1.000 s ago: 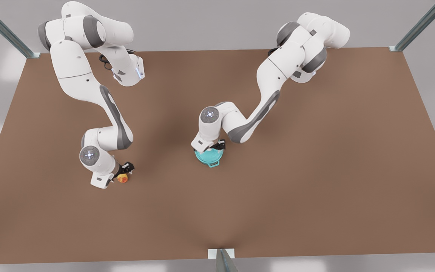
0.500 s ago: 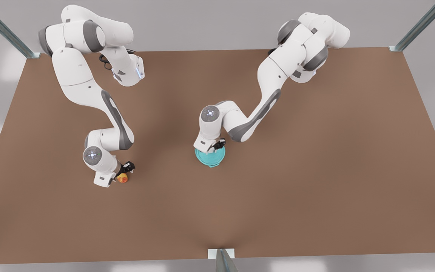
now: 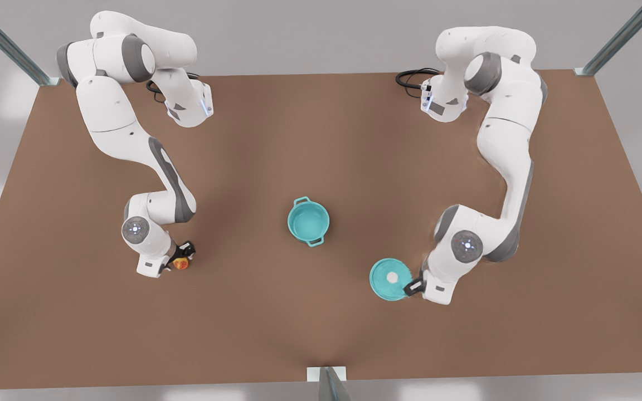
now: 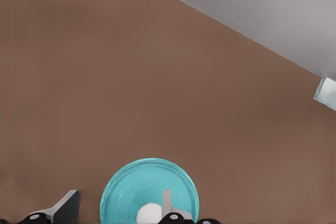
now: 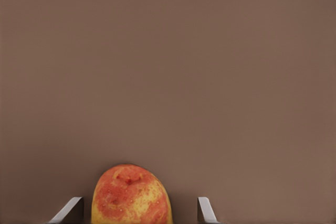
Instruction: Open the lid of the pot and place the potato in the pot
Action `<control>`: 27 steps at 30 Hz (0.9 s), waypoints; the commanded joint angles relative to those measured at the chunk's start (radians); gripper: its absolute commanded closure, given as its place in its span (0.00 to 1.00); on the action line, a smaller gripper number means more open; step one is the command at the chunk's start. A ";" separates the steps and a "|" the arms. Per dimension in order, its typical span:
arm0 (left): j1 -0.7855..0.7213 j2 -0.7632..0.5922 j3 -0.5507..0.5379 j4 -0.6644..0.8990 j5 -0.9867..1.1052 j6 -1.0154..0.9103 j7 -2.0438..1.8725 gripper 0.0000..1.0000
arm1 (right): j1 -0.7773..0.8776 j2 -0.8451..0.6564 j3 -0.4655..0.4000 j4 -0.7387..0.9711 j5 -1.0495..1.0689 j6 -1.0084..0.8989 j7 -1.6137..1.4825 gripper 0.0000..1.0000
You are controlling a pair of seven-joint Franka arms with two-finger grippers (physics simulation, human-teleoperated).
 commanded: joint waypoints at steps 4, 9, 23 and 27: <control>0.353 -0.520 -0.157 -0.304 -0.216 -0.440 0.832 0.00 | 0.001 -0.001 0.000 0.000 0.000 0.002 -0.035 0.37; -0.119 -0.592 0.579 -0.422 -0.506 -0.331 0.952 0.00 | 0.000 -0.004 0.000 0.000 0.000 0.000 -0.054 0.44; -0.118 -0.582 0.582 -0.407 -0.506 -0.332 0.949 0.00 | 0.012 -0.159 0.084 0.023 0.005 -0.158 -0.032 0.47; -0.116 -0.581 0.584 -0.407 -0.506 -0.331 0.952 0.00 | 0.012 -0.188 0.178 0.085 0.005 -0.245 0.055 0.47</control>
